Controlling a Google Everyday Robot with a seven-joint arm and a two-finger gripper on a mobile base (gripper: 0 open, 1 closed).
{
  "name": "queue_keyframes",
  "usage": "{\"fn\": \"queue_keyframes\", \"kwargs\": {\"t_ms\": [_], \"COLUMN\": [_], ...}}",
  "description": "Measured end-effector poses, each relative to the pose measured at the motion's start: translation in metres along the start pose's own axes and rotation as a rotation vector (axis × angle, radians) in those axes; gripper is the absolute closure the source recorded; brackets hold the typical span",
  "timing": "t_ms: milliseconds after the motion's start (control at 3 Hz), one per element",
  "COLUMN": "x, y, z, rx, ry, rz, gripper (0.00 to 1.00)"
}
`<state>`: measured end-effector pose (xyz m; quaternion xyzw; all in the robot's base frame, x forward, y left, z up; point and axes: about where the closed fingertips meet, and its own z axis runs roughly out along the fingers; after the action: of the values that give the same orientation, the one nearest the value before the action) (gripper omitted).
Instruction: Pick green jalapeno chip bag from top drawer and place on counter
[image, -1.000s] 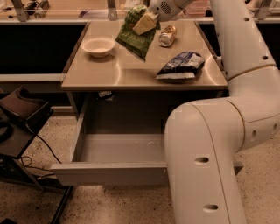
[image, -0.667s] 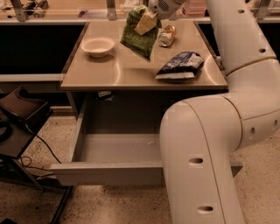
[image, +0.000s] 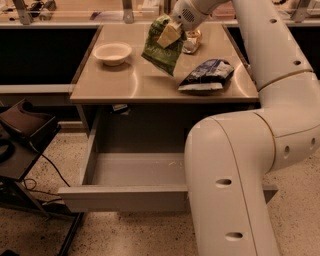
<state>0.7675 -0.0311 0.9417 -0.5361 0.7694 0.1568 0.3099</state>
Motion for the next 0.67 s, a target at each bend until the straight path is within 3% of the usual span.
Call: {"fn": "queue_keyframes", "kwargs": {"t_ms": [333,667], "x": [0.0356,0.0365], "y": [-0.0099,-0.0105], "z": [0.0135,0.0137], "rx": [-0.022,-0.021], "ry": [0.011,0.011], "rz": [0.103,0.106], "gripper": [1.0,0.81]}}
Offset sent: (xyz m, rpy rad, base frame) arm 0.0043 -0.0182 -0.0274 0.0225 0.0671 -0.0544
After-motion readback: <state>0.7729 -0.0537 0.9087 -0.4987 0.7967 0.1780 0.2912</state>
